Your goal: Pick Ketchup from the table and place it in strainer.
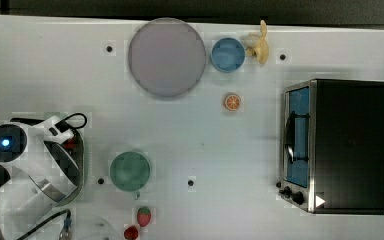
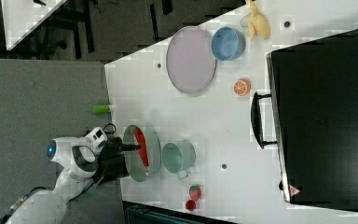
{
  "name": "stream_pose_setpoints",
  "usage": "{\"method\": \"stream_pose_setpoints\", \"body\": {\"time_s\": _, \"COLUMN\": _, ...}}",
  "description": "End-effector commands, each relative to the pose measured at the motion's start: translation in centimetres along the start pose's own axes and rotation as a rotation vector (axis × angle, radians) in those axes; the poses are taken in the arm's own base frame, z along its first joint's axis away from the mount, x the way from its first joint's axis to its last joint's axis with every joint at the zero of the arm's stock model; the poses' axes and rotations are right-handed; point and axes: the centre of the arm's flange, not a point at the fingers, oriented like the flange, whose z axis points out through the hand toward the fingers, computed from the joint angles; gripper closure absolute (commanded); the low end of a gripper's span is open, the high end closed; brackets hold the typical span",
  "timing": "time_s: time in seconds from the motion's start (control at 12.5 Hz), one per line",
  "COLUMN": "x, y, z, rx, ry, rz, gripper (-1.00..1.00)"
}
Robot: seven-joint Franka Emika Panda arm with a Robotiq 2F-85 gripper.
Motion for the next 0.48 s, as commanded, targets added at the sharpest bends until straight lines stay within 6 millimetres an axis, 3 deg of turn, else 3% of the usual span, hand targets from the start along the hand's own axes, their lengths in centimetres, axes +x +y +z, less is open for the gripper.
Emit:
{"method": "stream_pose_setpoints", "body": {"time_s": 0.08, "x": 2.4, "y": -1.2, "z": -10.3, "rx": 0.036, "ry": 0.166, "rz": 0.176, "gripper": -1.00}}
{"method": "stream_pose_setpoints", "body": {"time_s": 0.24, "x": 3.6, "y": 1.3, "z": -15.3, "rx": -0.018, "ry": 0.222, "rz": 0.228, "gripper": -1.00}}
{"method": "stream_pose_setpoints", "body": {"time_s": 0.48, "x": 5.5, "y": 7.5, "z": -23.8, "rx": -0.101, "ry": 0.298, "rz": 0.375, "gripper": -1.00}}
